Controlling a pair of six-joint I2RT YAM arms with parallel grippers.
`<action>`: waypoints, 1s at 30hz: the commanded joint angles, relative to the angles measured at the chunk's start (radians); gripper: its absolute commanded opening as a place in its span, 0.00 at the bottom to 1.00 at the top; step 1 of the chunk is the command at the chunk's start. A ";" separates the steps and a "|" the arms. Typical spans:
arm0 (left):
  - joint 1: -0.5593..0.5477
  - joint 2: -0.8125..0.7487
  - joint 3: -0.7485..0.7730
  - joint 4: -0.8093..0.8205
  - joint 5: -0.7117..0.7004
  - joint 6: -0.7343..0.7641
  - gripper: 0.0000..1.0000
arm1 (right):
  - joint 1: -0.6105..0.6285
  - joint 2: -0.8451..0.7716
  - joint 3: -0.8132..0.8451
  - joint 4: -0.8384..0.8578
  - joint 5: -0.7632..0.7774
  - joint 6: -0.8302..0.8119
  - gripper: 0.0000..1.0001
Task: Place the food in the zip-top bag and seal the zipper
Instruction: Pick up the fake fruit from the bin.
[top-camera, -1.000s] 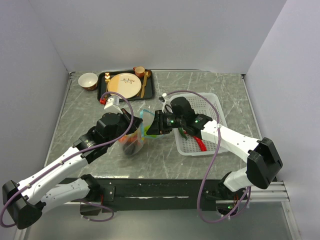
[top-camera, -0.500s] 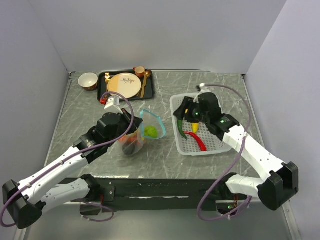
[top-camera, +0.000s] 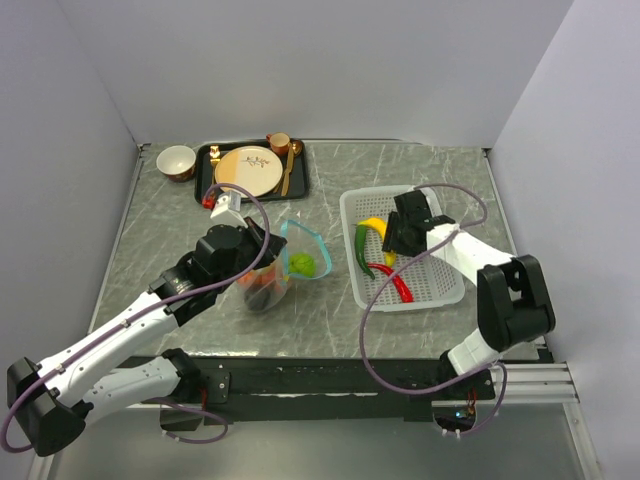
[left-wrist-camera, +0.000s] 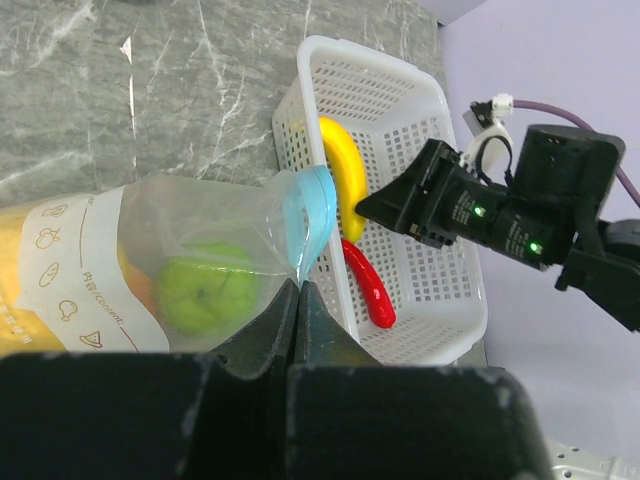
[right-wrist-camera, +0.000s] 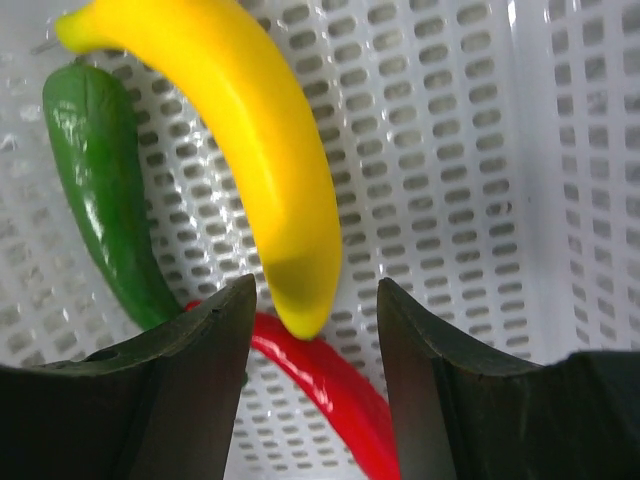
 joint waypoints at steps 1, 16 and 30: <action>0.000 -0.021 0.020 0.012 0.000 0.003 0.01 | -0.014 0.077 0.075 0.040 0.033 -0.048 0.59; 0.000 -0.015 0.026 0.003 0.007 0.003 0.01 | -0.030 0.088 0.023 0.130 0.020 -0.064 0.40; 0.000 -0.001 0.029 0.011 0.025 0.002 0.01 | -0.039 -0.188 -0.028 0.063 0.083 -0.027 0.19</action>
